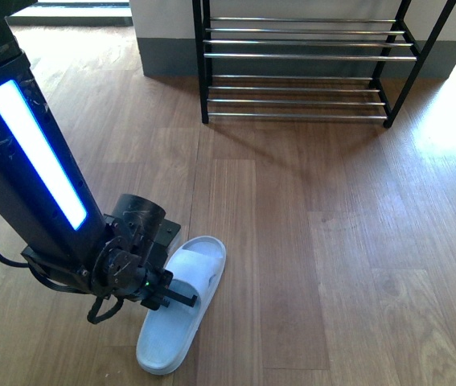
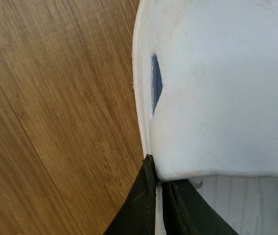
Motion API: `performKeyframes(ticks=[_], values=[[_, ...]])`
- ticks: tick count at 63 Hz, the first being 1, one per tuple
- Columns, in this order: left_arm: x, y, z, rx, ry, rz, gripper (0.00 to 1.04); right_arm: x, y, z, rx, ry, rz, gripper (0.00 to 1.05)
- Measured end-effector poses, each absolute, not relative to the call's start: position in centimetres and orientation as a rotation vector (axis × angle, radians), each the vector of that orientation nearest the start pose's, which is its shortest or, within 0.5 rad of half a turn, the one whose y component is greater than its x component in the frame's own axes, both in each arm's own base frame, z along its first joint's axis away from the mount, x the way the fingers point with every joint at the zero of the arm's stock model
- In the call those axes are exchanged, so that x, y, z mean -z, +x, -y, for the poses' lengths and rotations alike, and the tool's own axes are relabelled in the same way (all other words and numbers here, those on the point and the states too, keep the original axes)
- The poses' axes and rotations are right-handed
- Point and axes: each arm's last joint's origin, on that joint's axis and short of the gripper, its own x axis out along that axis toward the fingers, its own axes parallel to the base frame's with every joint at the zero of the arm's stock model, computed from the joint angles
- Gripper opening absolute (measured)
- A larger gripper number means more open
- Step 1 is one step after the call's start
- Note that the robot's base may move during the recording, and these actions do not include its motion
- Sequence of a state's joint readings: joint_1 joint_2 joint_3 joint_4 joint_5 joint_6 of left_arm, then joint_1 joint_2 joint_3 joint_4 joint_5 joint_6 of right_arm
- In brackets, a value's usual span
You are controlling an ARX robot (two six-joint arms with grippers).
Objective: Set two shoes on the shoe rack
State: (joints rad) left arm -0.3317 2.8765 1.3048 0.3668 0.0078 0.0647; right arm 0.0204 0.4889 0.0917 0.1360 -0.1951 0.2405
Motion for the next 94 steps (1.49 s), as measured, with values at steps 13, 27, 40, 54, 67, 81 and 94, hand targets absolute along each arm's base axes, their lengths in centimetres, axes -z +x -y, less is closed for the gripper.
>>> performKeyframes(ticks=[13, 27, 40, 54, 67, 81, 94], values=[[13.7, 34.1, 11.4, 0.278, 0.171, -1.135, 0.02, -16.3, 12.9, -0.8, -0.182, 0.261, -0.285, 0.01], [2.2, 34.7, 10.1, 0.114, 0.128, -0.888, 0.02, -16.3, 12.9, -0.8, -0.182, 0.261, -0.285, 0.01], [-5.7, 30.9, 7.7, -0.022, 0.136, -0.759, 0.02, -16.3, 12.9, -0.8, -0.182, 0.261, -0.285, 0.01], [-13.8, 24.5, 5.7, -0.139, 0.126, -0.622, 0.02, -16.3, 12.9, -0.8, -0.182, 0.261, -0.285, 0.01], [-17.8, 18.9, 3.9, -0.244, 0.122, -0.514, 0.02, -16.3, 12.9, -0.8, -0.182, 0.261, -0.285, 0.01], [-19.9, 14.9, 3.6, -0.287, 0.134, -0.433, 0.02, -16.3, 12.9, -0.8, -0.182, 0.261, -0.285, 0.01], [-20.2, 14.7, 3.5, -0.29, 0.127, -0.417, 0.02, -16.3, 12.9, -0.8, -0.182, 0.261, -0.285, 0.01]])
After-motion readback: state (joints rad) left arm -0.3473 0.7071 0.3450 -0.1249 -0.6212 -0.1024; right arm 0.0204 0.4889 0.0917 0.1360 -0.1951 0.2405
